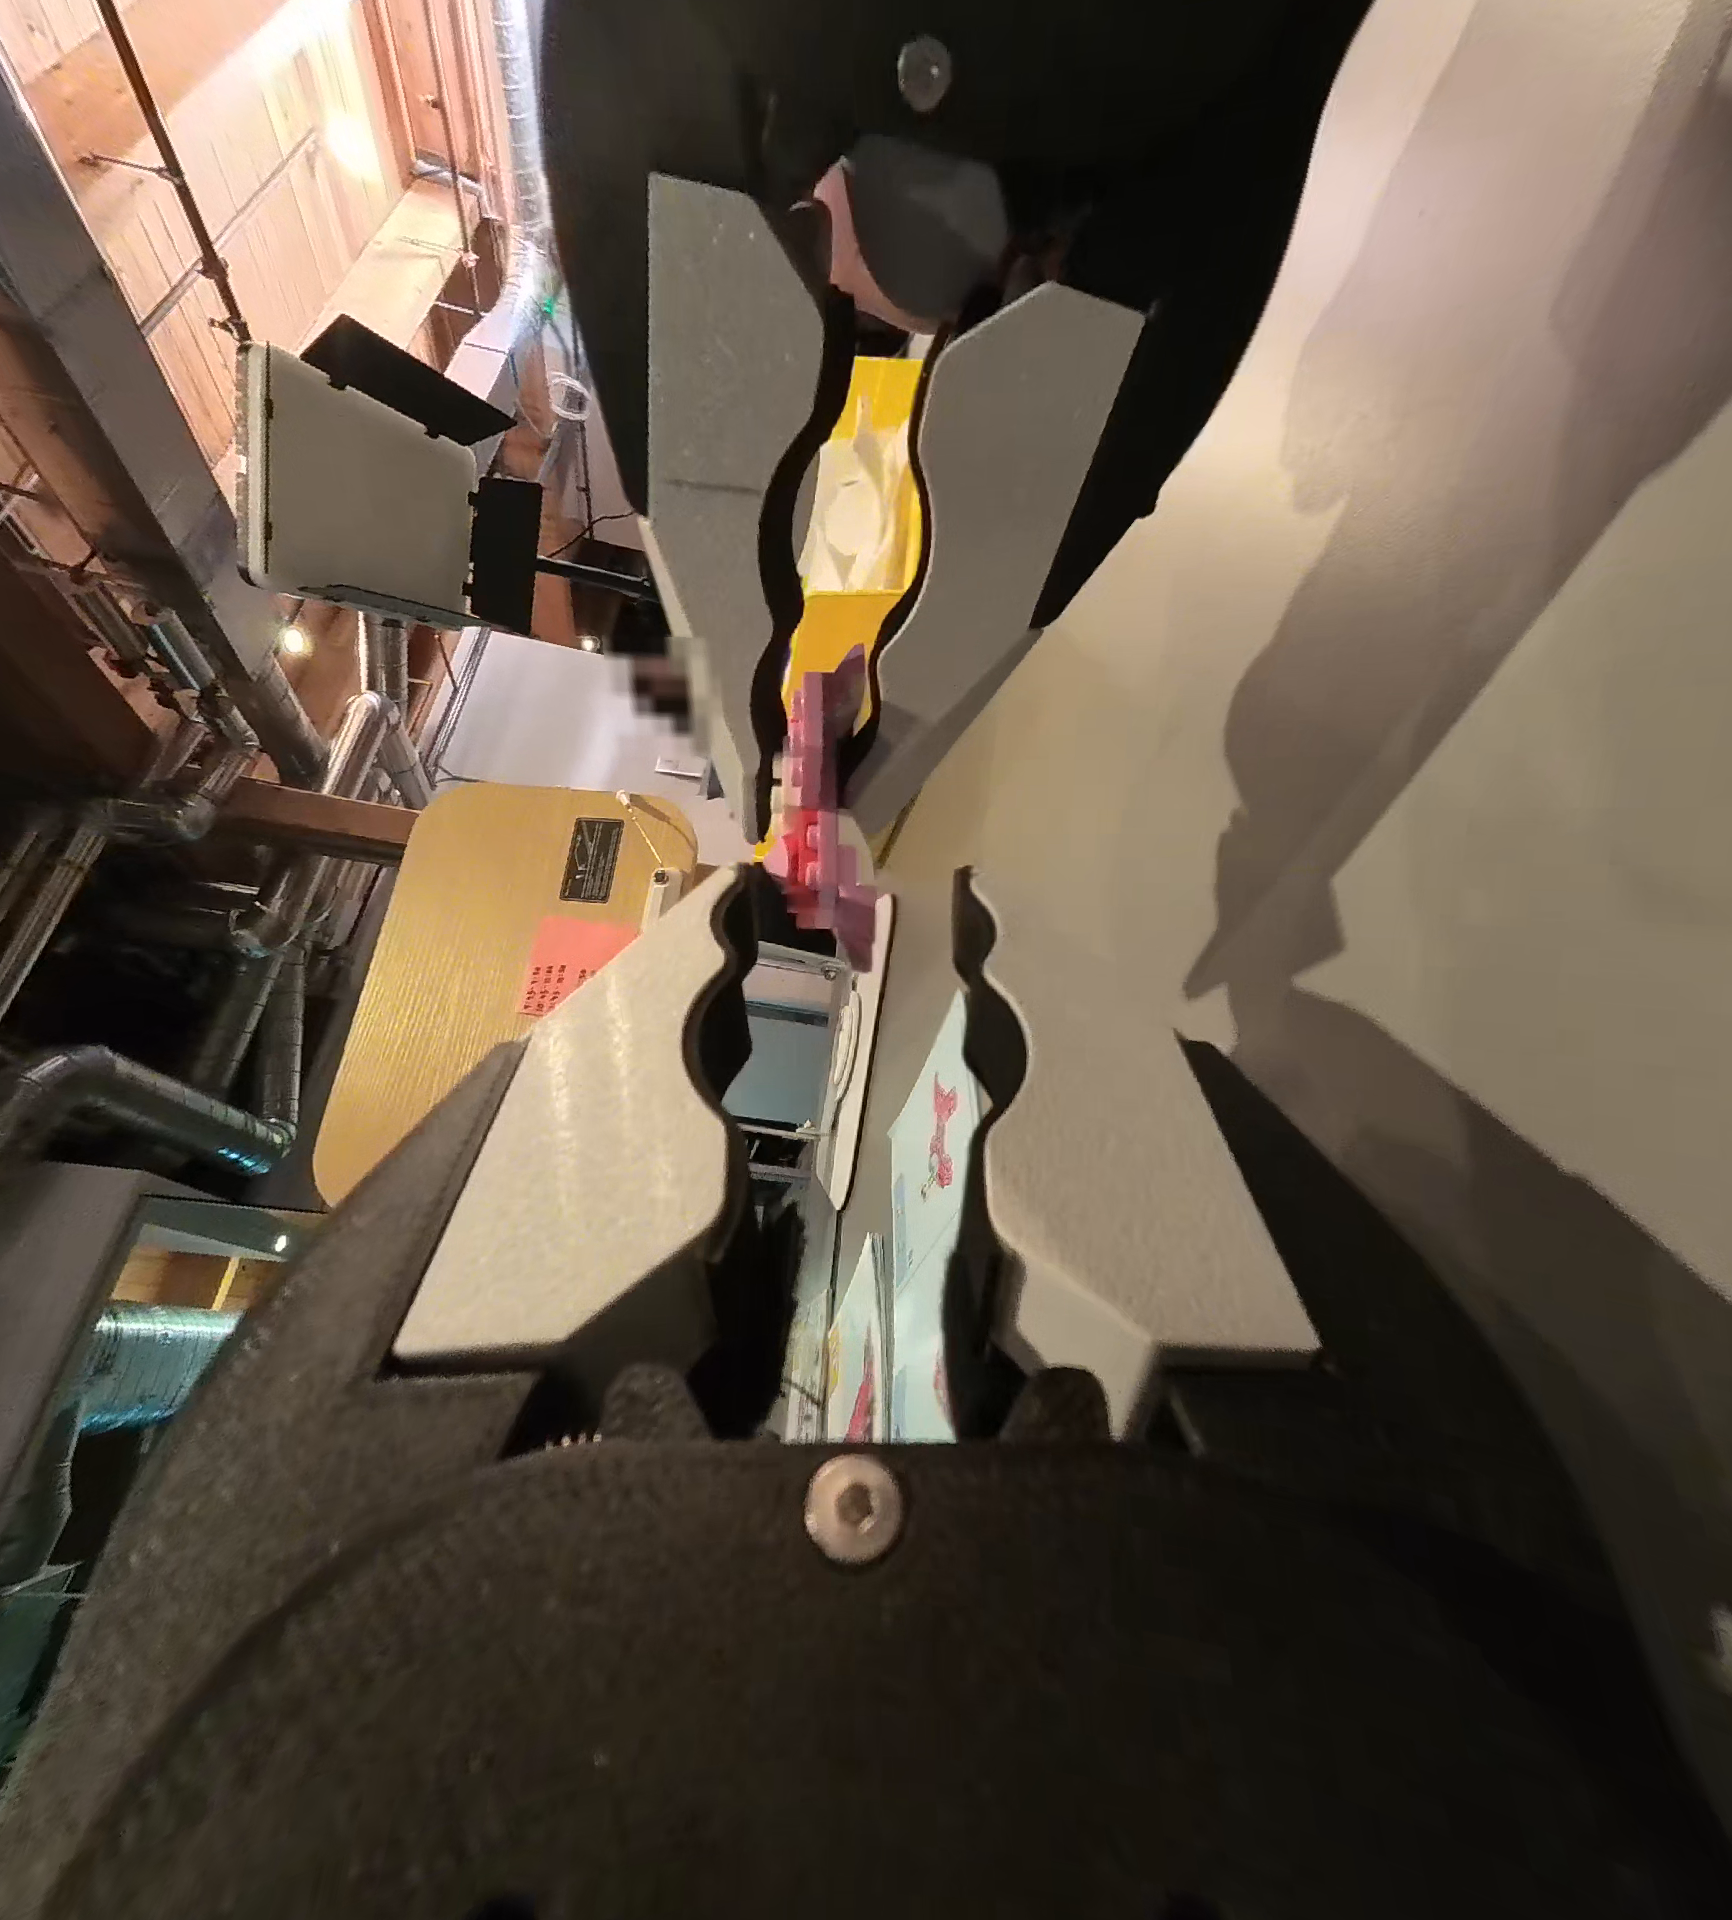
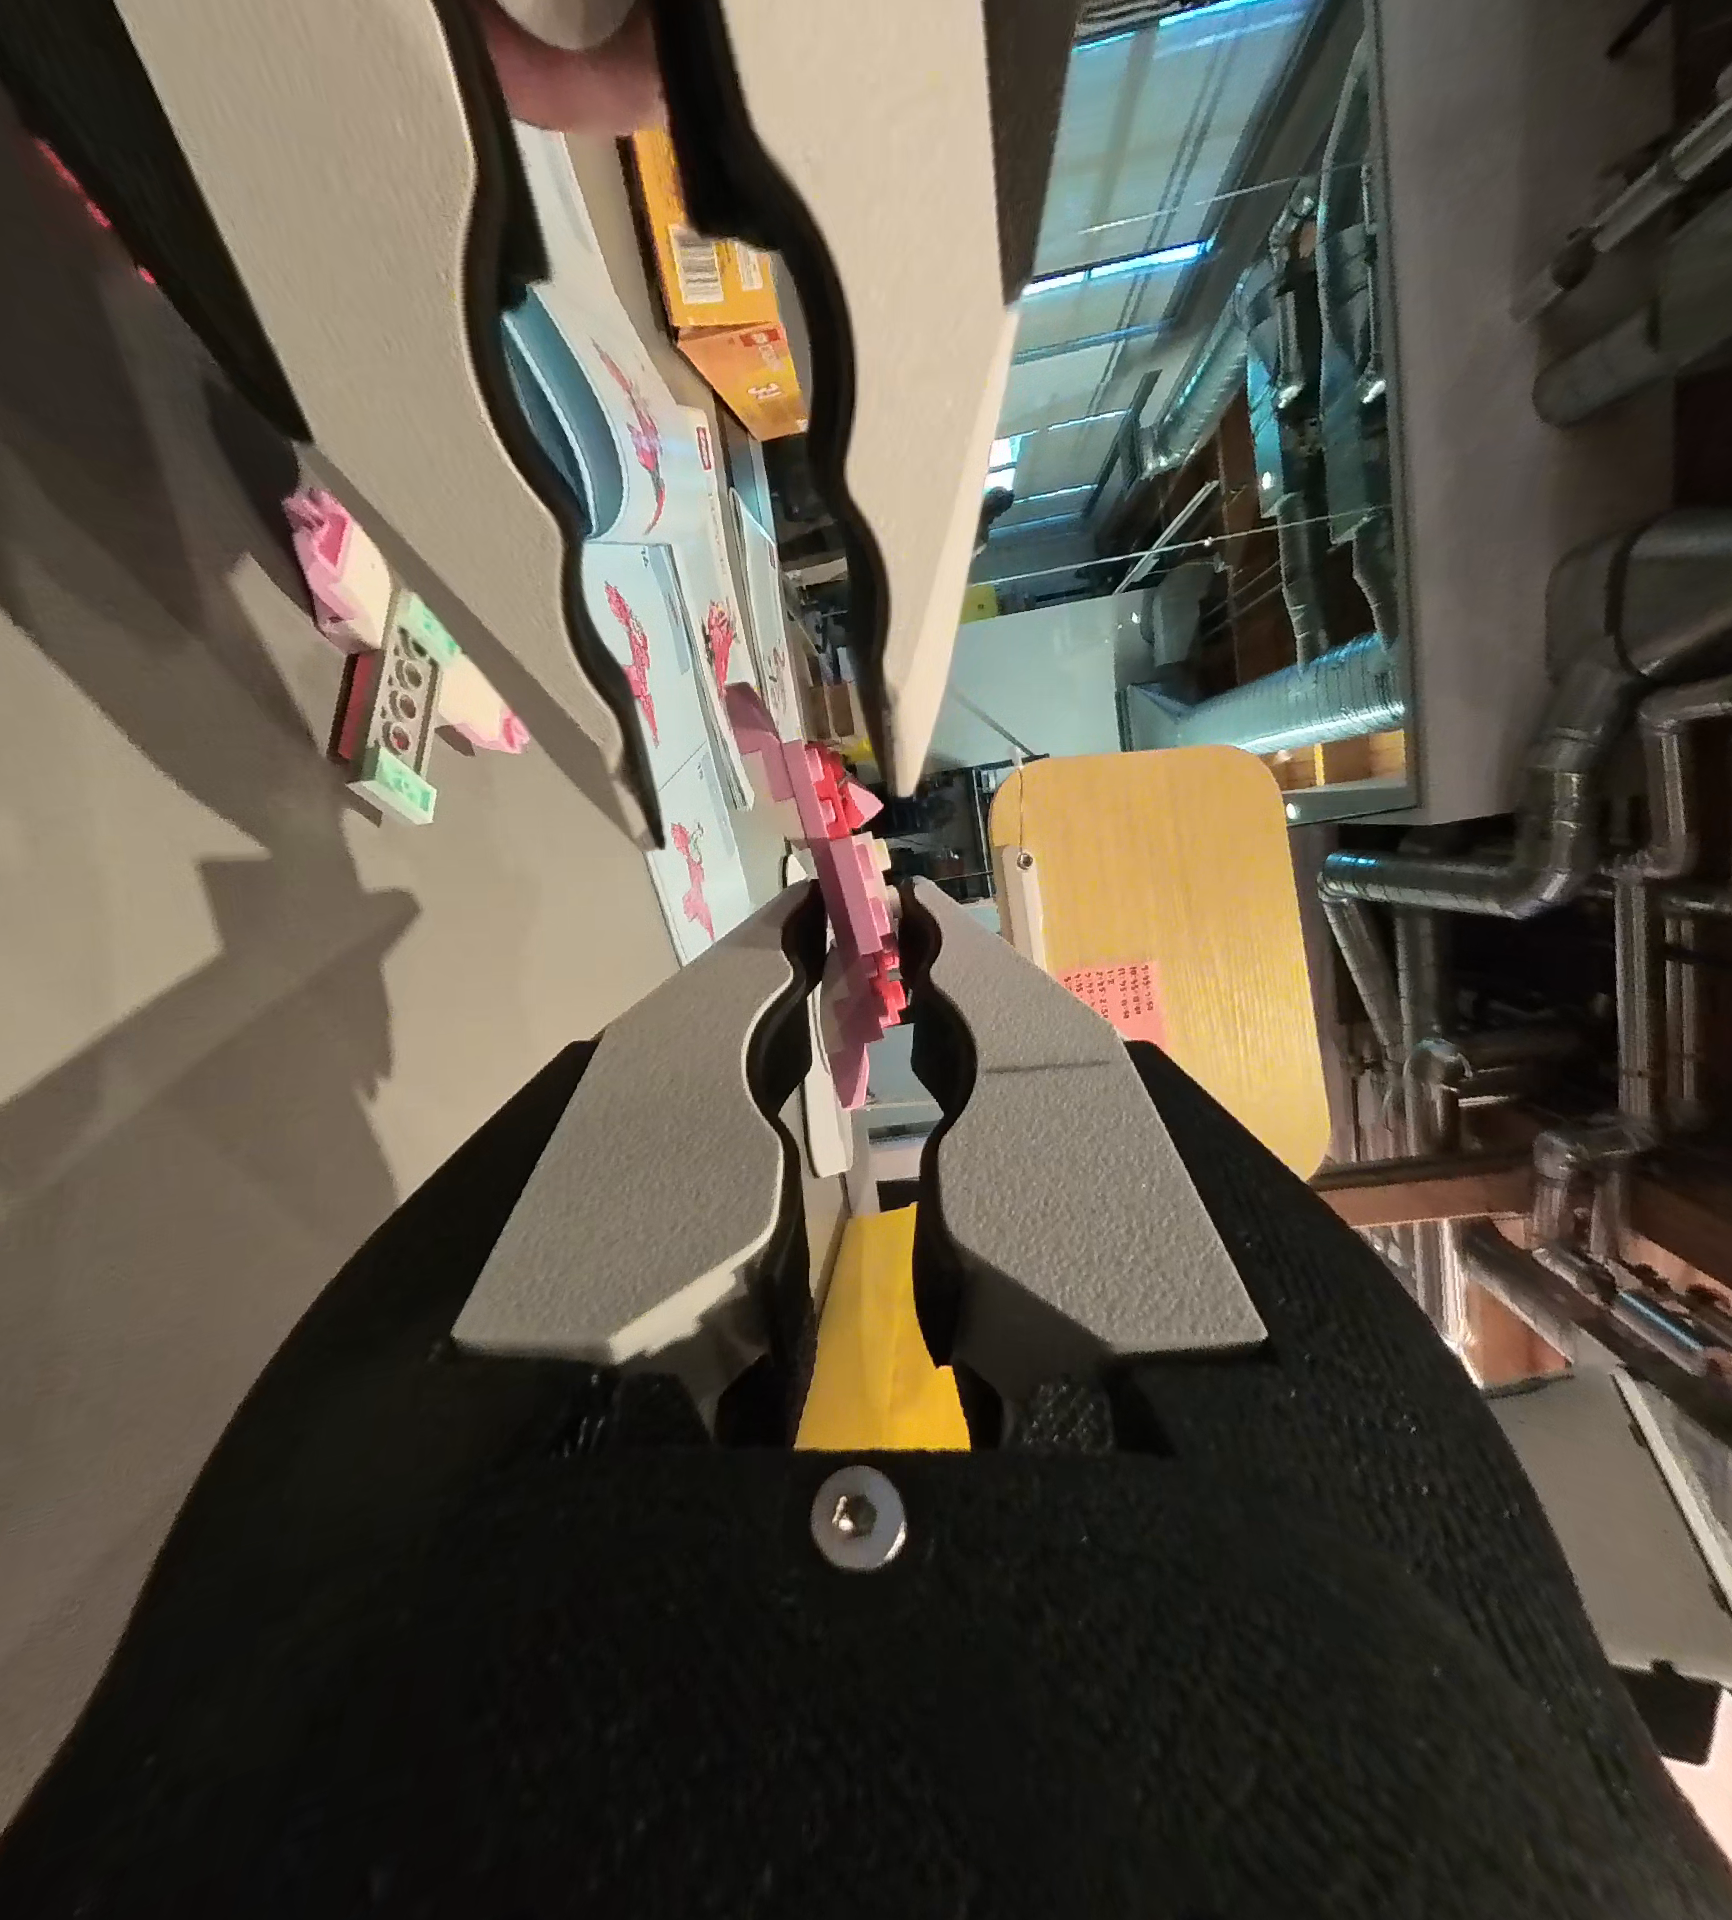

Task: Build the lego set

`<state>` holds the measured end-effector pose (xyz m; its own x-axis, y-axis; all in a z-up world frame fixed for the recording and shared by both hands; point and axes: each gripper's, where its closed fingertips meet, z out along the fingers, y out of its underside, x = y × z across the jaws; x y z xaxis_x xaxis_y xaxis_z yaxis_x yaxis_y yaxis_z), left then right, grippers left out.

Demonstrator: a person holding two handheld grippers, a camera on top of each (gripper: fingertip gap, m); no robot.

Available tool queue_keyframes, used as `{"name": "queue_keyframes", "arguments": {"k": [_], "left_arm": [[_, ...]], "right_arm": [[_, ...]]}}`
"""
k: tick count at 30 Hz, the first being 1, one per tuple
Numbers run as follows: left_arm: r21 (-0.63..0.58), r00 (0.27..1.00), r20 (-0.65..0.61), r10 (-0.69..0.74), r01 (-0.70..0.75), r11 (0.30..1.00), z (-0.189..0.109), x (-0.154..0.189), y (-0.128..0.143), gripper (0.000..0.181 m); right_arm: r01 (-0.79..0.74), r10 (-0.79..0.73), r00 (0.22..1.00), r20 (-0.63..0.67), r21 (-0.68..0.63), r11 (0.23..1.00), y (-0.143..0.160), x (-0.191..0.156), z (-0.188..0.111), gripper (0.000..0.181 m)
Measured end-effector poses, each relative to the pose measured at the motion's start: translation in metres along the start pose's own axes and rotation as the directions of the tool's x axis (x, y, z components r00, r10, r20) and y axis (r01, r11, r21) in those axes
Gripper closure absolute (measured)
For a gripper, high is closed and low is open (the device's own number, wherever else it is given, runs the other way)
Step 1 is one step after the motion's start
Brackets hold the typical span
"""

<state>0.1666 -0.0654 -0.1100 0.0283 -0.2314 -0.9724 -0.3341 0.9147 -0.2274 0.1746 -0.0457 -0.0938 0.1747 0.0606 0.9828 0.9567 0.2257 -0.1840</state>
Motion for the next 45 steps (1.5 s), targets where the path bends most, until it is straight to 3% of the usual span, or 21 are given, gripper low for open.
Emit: {"name": "queue_keyframes", "arguments": {"k": [20, 34, 45], "left_arm": [[0.0, 1.0, 0.025, -0.016, 0.016, 1.0, -0.001, -0.006, 0.0, 0.162], [0.07, 0.994, 0.062, 0.087, -0.092, 0.993, -0.009, -0.009, -0.011, 0.165], [0.03, 0.997, -0.04, 0.061, -0.06, 0.998, -0.006, 0.0, -0.008, 0.166]], "right_arm": [[0.025, -0.025, 1.0, 0.013, 0.01, 1.0, -0.004, 0.0, 0.0, 0.17], [0.065, -0.065, 0.998, -0.005, 0.057, 0.996, -0.011, 0.004, -0.007, 0.17], [0.206, -0.205, 0.978, -0.028, 0.063, 0.976, -0.012, -0.006, -0.009, 0.168]]}}
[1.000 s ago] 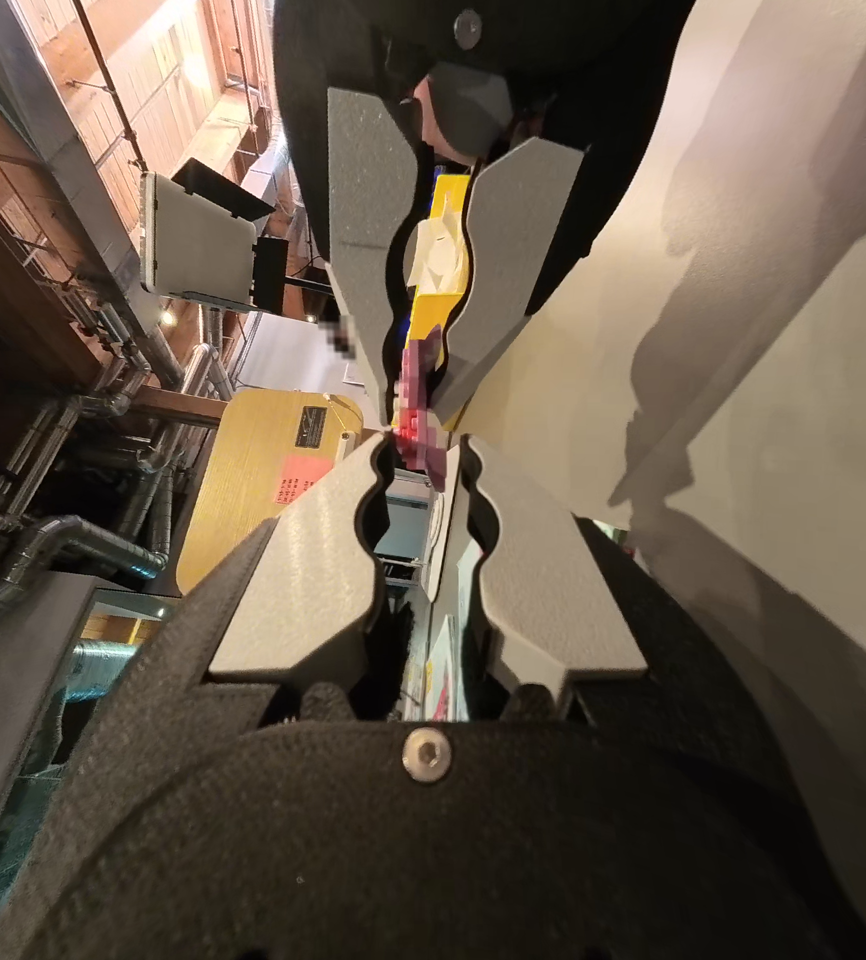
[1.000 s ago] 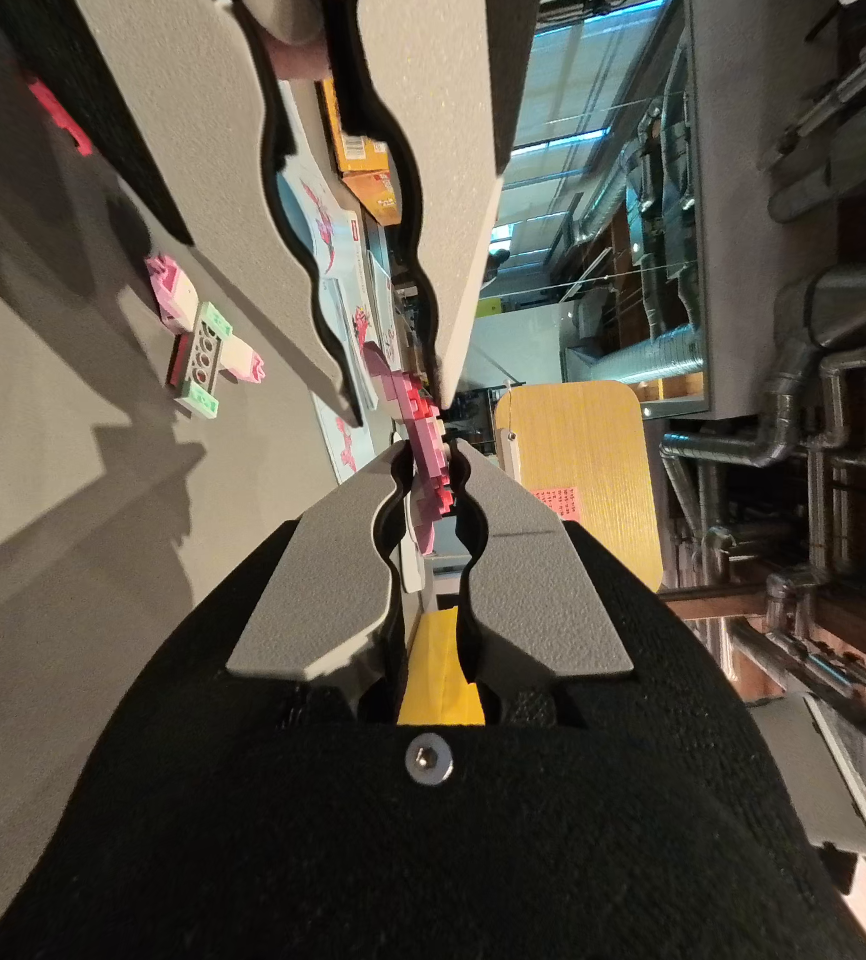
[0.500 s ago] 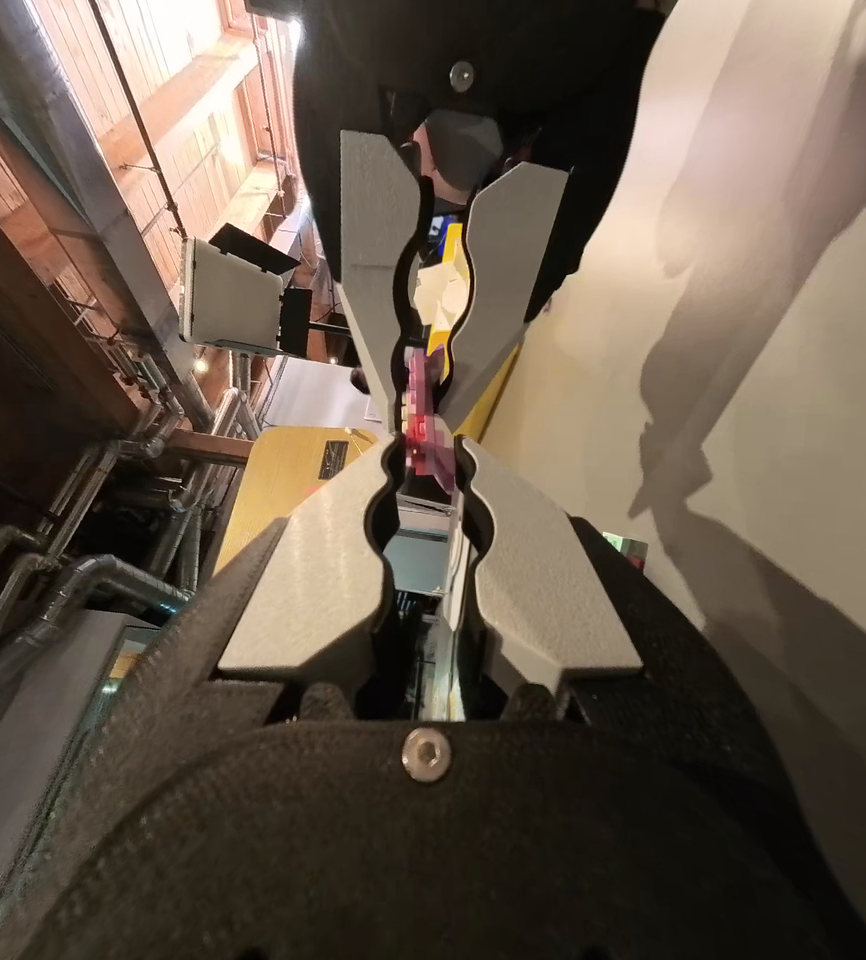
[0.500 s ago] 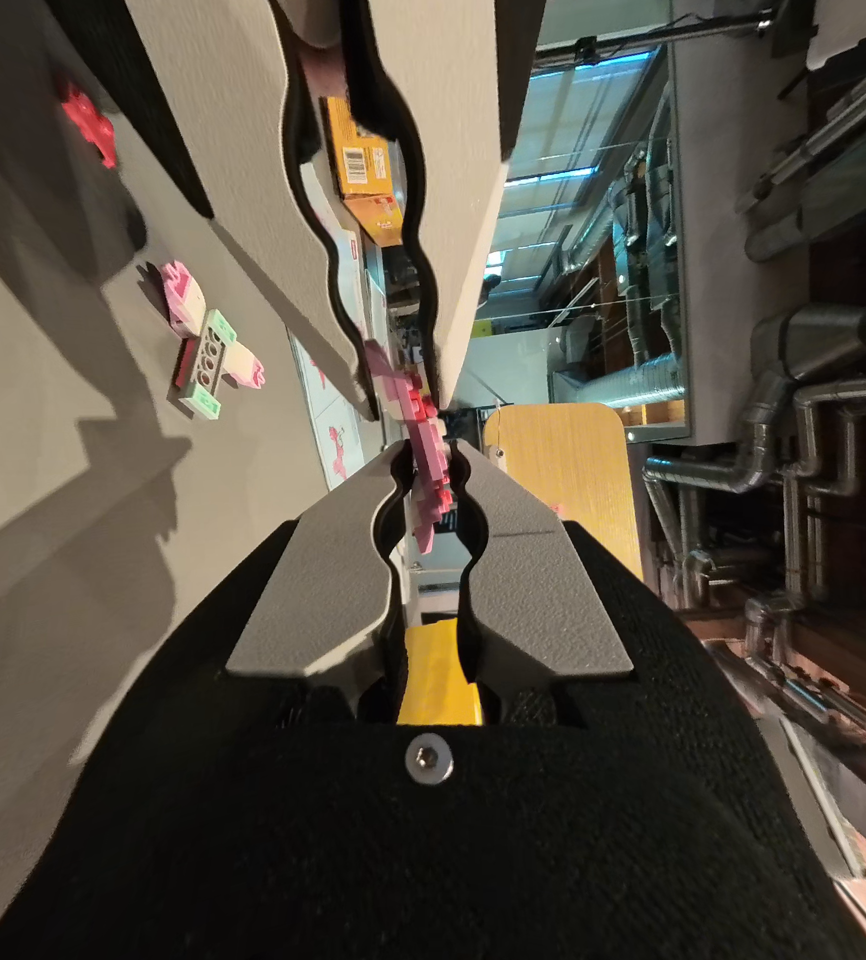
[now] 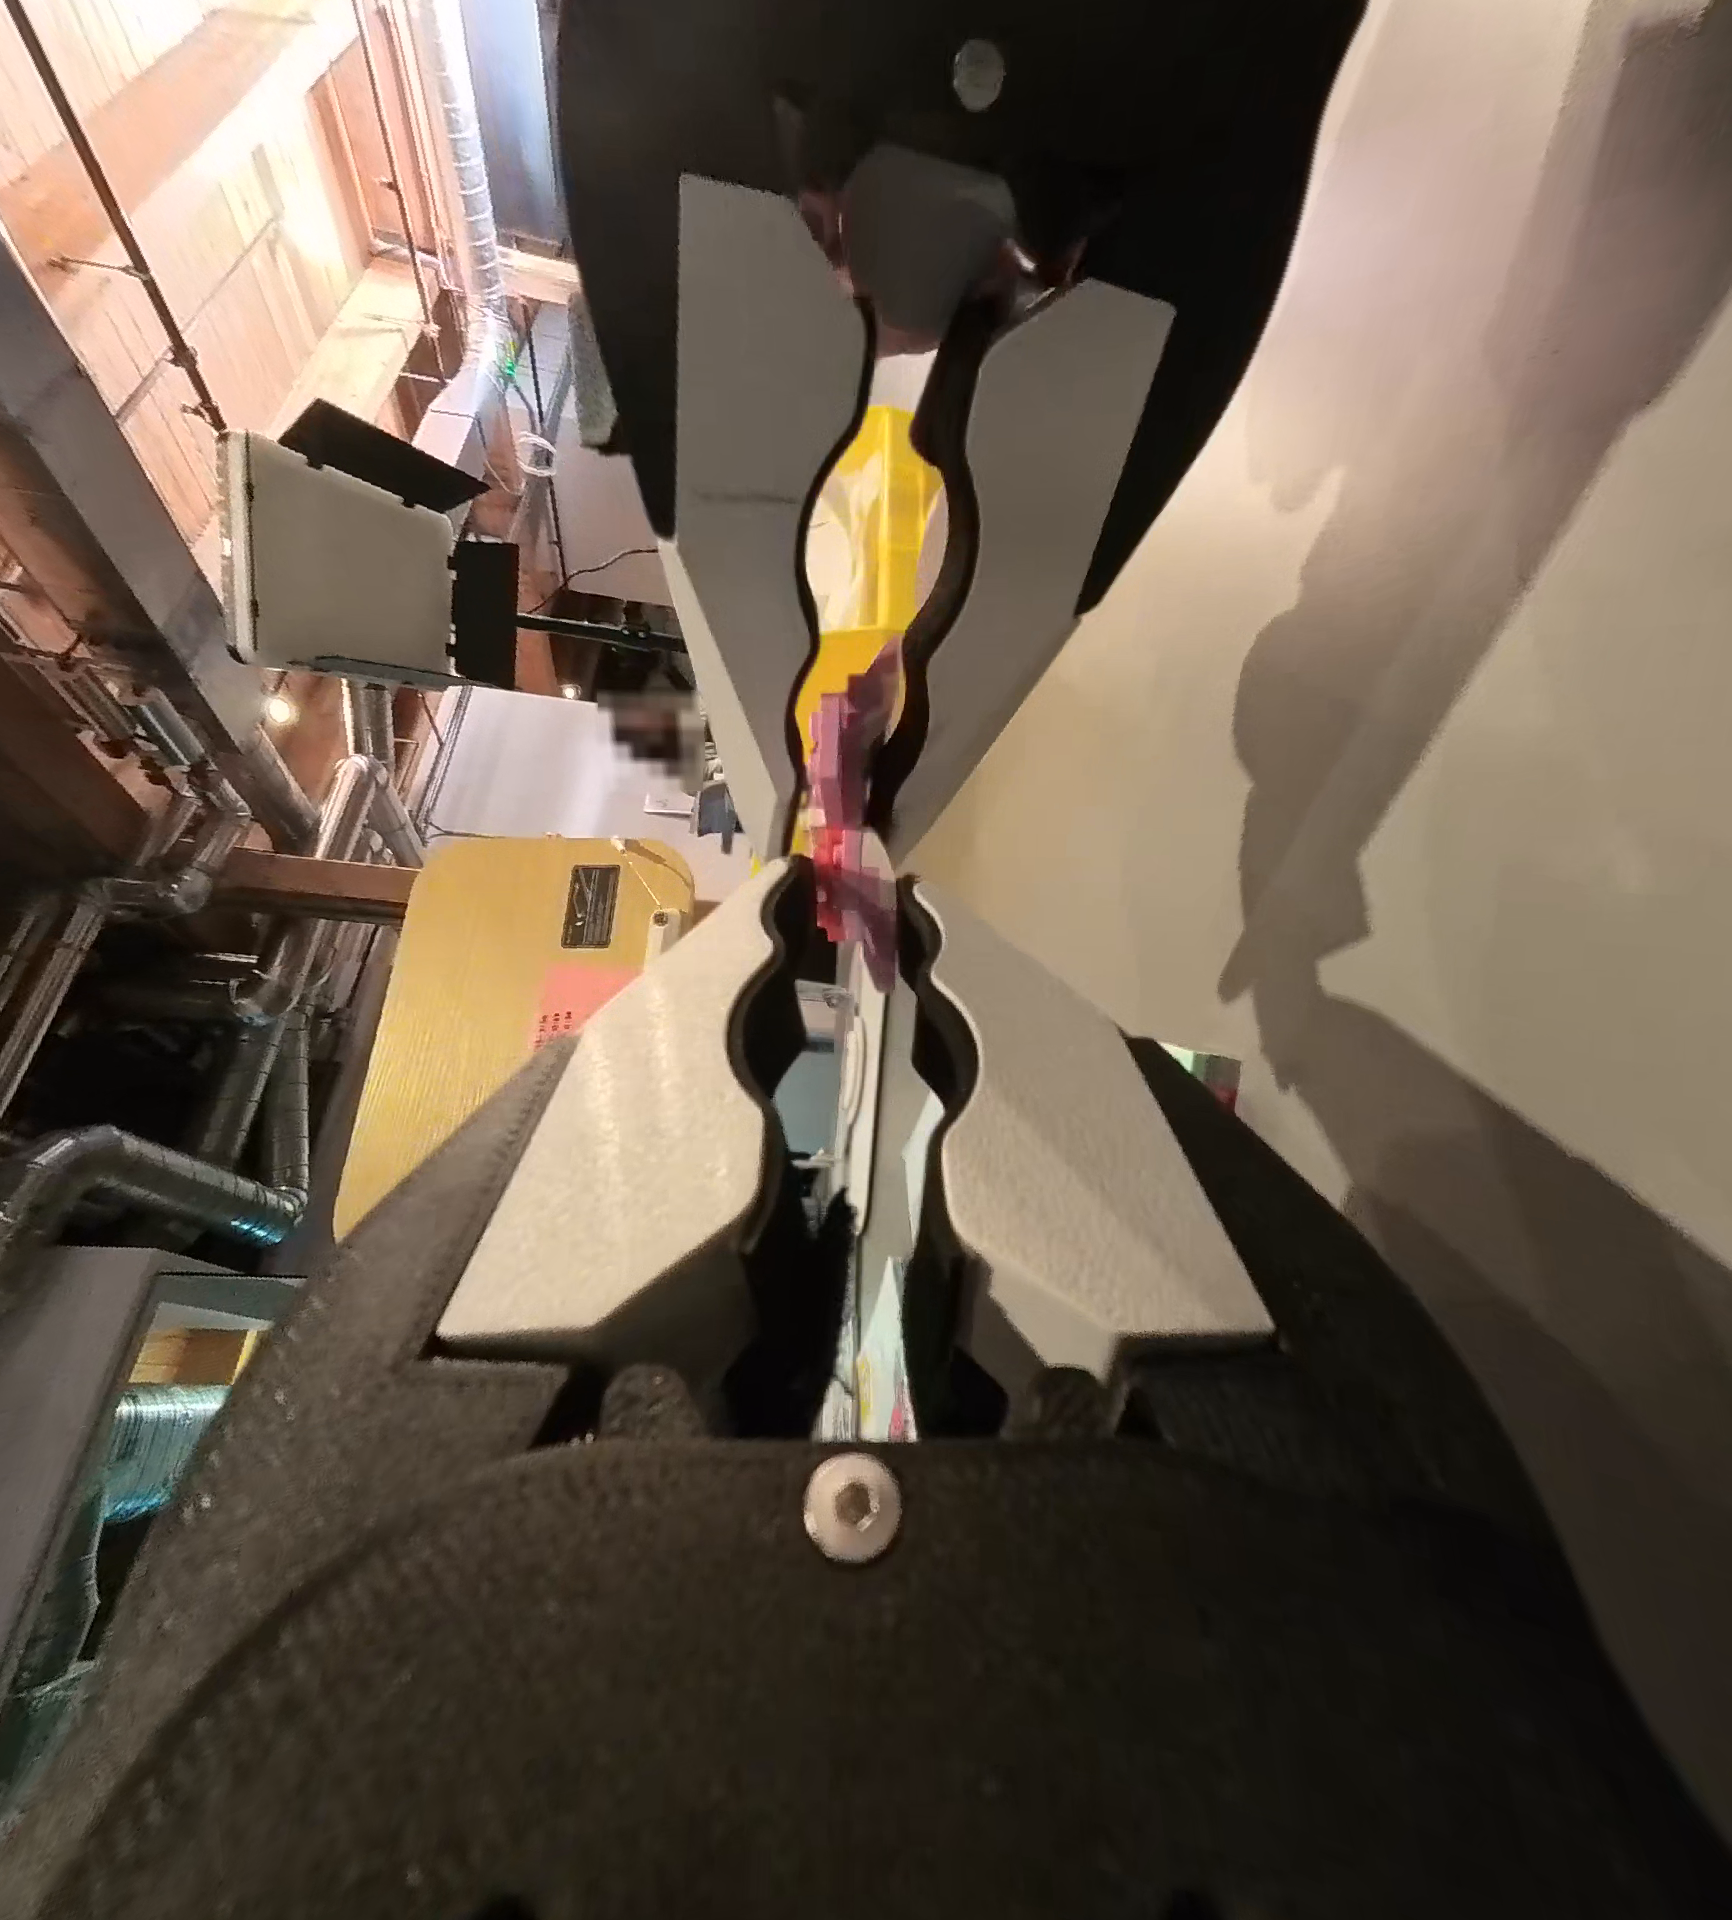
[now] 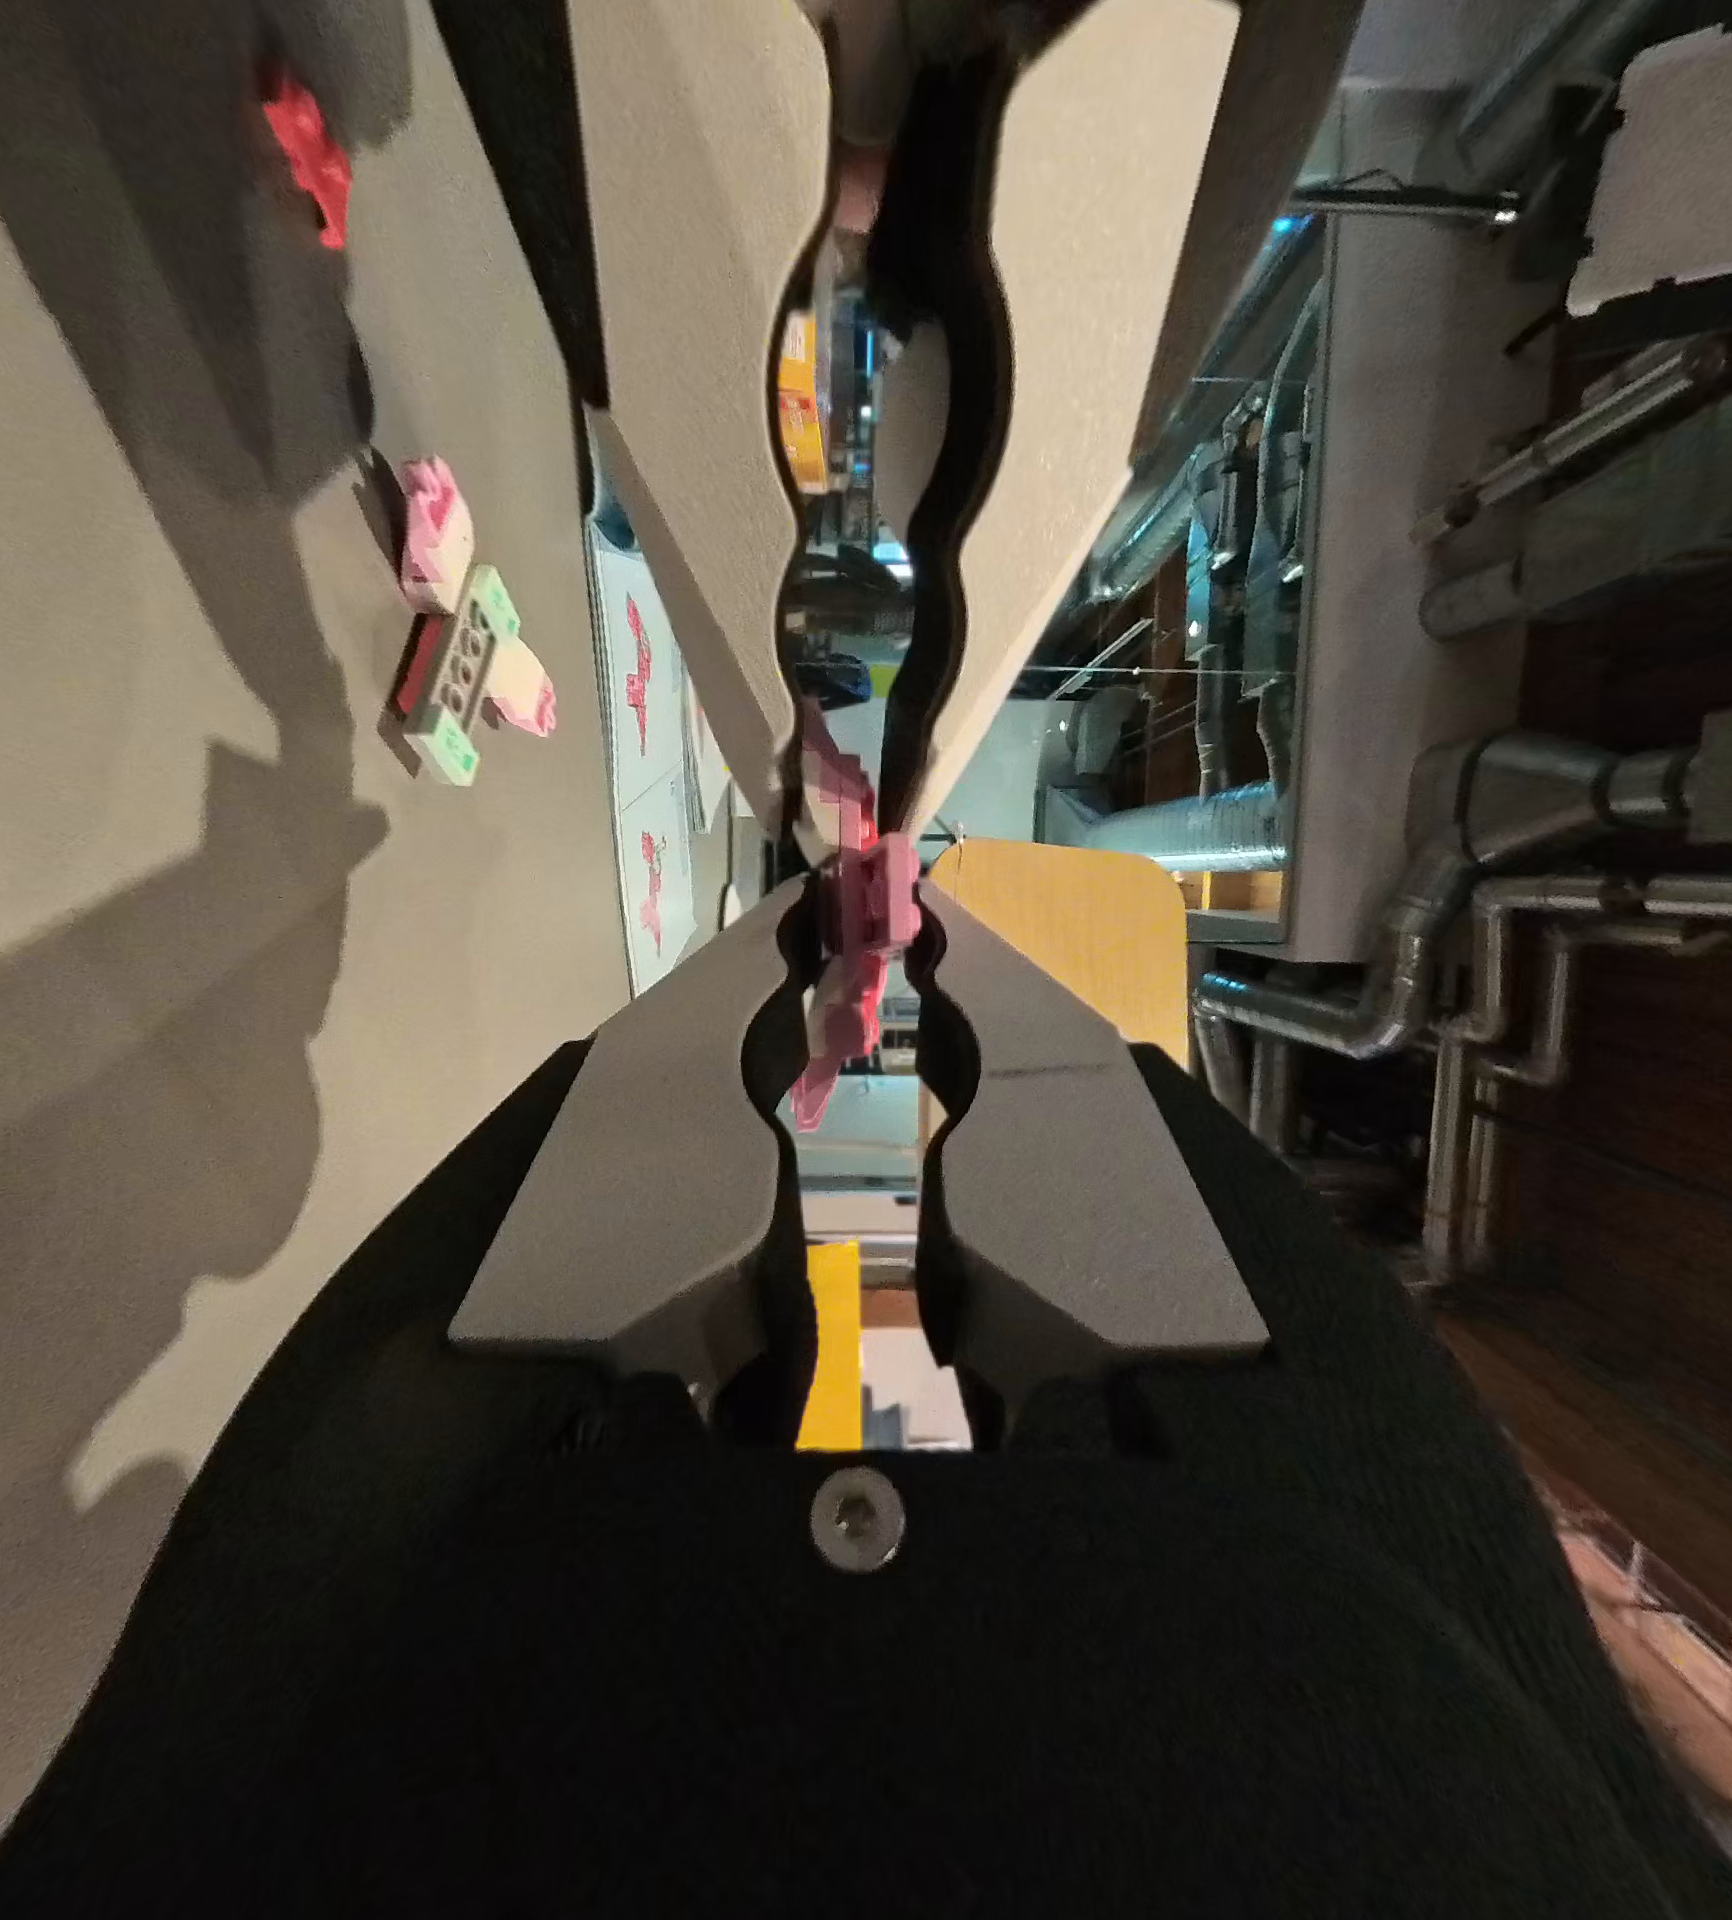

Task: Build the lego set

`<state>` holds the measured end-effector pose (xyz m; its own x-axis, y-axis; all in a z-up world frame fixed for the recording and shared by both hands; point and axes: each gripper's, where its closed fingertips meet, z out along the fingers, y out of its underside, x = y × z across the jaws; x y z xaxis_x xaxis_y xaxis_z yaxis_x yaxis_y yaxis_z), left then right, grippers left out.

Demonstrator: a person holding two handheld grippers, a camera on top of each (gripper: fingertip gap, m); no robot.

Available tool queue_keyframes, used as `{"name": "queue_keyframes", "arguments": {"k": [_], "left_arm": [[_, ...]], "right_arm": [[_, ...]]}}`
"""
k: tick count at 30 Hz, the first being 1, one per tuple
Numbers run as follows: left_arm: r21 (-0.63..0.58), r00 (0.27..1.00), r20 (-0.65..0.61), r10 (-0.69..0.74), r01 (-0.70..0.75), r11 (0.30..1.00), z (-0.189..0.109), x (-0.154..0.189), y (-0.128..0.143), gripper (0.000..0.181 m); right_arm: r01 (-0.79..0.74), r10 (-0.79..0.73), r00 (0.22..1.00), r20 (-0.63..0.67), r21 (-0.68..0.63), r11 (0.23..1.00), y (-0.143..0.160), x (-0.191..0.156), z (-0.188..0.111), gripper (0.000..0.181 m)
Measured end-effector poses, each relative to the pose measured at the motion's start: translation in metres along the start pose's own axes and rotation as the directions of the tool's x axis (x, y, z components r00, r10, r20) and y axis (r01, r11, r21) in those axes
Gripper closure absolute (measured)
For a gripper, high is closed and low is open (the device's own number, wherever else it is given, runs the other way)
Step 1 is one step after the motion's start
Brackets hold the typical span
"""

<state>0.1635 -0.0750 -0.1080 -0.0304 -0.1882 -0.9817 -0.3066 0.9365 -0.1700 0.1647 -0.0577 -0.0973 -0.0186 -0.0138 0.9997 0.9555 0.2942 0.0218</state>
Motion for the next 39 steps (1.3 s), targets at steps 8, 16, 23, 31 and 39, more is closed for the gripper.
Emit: {"name": "queue_keyframes", "arguments": {"k": [8, 16, 23, 31, 39], "left_arm": [[0.075, 0.994, -0.012, -0.104, 0.105, 0.992, -0.002, 0.0, -0.008, 0.164], [0.076, 0.987, -0.01, -0.163, 0.164, 0.984, -0.001, -0.001, -0.009, 0.146], [0.054, 0.996, 0.021, -0.091, 0.09, 0.994, 0.0, -0.002, -0.007, 0.163], [-0.001, 0.998, 0.015, -0.061, 0.061, 0.998, 0.002, -0.003, -0.001, 0.165], [0.002, 0.999, -0.017, -0.039, 0.039, 0.999, 0.004, 0.006, 0.001, 0.165]], "right_arm": [[-0.033, 0.033, 0.999, 0.015, 0.015, 0.999, -0.001, 0.001, -0.002, 0.17], [-0.017, 0.017, 1.0, 0.013, 0.031, 0.999, -0.003, 0.005, -0.002, 0.171], [-0.024, 0.023, 0.999, 0.026, 0.029, 0.999, -0.003, 0.003, -0.002, 0.171], [-0.042, 0.042, 0.999, 0.032, 0.014, 0.999, 0.0, 0.002, 0.002, 0.17], [-0.07, 0.069, 0.996, 0.053, 0.013, 0.997, 0.0, -0.008, 0.002, 0.17]]}}
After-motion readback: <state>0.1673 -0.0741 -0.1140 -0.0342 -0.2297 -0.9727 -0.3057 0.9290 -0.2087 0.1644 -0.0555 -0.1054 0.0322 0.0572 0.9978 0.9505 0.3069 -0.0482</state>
